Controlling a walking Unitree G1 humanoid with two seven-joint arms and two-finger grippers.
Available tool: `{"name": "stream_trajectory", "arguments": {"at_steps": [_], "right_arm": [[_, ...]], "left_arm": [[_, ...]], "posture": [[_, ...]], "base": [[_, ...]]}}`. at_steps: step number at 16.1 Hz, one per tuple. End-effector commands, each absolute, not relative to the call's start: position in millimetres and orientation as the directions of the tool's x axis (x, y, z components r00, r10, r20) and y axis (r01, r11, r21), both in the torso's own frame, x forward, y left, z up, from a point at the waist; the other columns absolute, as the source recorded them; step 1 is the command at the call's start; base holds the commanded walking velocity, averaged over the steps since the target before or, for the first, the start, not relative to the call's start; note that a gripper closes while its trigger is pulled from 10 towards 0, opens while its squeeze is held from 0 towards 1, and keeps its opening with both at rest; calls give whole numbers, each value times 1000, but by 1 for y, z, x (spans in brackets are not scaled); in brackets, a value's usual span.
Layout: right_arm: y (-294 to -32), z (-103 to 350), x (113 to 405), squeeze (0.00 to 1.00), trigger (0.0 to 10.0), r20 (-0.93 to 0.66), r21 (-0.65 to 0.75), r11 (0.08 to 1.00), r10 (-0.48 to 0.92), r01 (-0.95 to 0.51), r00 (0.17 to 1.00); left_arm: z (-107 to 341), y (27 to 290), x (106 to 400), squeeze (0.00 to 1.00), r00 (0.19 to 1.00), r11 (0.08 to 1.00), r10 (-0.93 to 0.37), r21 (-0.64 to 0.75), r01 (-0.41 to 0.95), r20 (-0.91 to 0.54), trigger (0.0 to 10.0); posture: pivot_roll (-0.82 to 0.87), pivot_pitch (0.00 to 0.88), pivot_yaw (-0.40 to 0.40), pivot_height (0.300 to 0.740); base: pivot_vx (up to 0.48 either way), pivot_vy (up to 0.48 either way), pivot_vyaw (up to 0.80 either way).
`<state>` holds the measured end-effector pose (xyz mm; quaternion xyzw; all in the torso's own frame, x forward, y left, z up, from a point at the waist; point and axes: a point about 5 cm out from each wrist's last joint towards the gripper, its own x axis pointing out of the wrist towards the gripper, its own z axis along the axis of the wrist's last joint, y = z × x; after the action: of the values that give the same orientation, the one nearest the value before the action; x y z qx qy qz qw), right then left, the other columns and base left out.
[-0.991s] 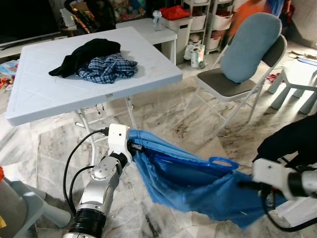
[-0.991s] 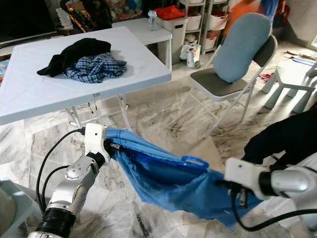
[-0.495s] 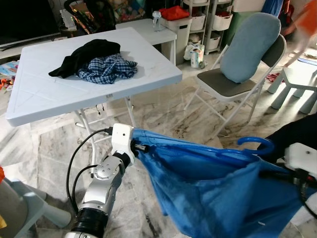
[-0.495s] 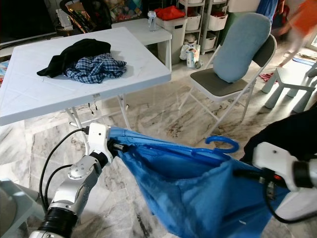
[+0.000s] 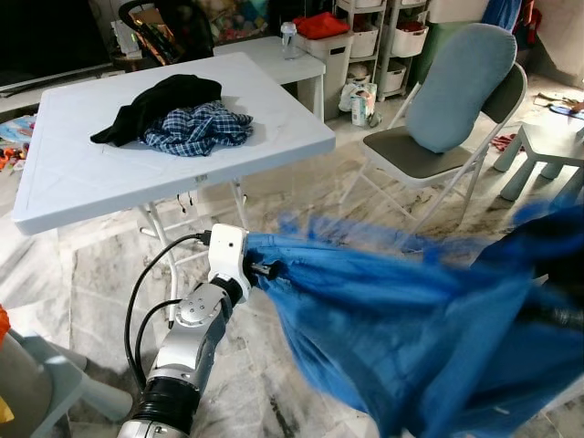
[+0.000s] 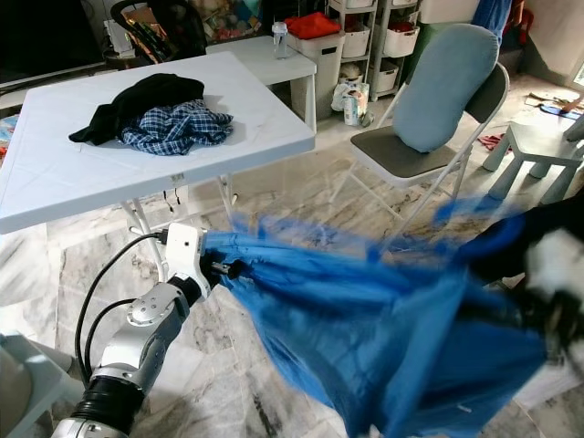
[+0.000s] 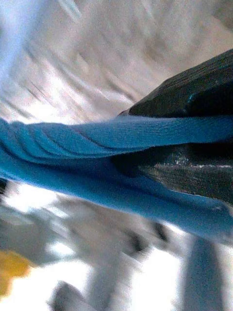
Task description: Hang hanger
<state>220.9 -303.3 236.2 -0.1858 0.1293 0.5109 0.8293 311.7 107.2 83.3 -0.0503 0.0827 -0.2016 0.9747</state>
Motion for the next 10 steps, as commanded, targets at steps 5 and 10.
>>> {"name": "stream_trajectory", "arguments": {"at_steps": [5, 10], "right_arm": [[-264, 196, 268, 0, 10000, -329, -231, 634, 663, -738, 672], [-227, 168, 287, 0, 10000, -363, -264, 609, 656, -748, 662]], "left_arm": [[81, 81, 293, 1000, 819, 824, -562, -163, 543, -115, 10000], [84, 76, 284, 1000, 758, 760, -647, -161, 630, -88, 10000]], "posture": [[-208, 0, 37, 740], [-185, 0, 18, 740]], "base": [[0, 0, 0], [0, 0, 0]]}}
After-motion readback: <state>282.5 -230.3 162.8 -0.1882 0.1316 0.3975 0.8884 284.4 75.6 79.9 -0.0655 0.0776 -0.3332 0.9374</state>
